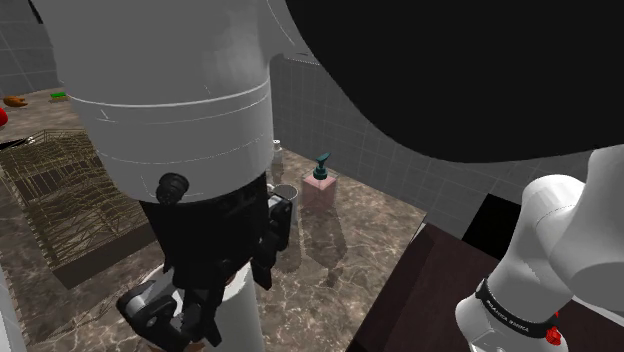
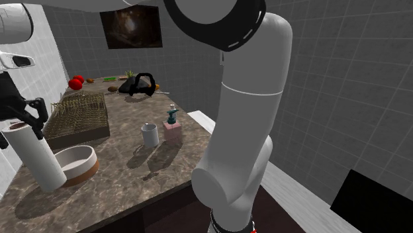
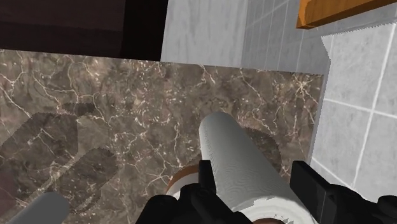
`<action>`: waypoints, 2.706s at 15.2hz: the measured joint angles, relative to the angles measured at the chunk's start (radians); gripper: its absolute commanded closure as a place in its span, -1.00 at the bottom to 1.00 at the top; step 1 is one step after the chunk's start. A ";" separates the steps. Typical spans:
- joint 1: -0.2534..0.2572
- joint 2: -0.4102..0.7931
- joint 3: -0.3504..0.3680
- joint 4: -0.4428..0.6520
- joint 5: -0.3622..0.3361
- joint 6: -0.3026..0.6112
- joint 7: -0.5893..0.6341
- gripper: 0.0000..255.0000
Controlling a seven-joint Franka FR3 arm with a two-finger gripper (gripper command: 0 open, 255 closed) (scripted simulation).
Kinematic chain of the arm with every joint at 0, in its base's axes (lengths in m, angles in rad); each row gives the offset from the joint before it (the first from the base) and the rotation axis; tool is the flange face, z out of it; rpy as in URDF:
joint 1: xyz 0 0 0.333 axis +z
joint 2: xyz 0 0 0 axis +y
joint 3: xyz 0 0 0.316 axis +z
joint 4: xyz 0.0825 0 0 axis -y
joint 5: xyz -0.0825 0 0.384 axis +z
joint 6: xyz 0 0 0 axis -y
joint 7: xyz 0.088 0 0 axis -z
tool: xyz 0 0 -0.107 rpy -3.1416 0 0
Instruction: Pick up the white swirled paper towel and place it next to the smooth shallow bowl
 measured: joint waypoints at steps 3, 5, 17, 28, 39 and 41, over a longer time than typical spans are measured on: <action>0.000 -0.003 0.000 -0.041 0.002 0.039 -0.002 1.00; 0.002 0.002 0.002 -0.061 -0.001 0.063 0.002 1.00; 0.005 0.045 0.010 -0.187 -0.026 0.223 0.020 1.00; 0.007 0.074 0.014 -0.227 -0.046 0.287 0.036 -1.00; 0.003 0.040 0.009 -0.146 -0.024 0.181 0.017 -1.00; 0.004 0.032 0.009 -0.140 -0.018 0.167 0.015 -1.00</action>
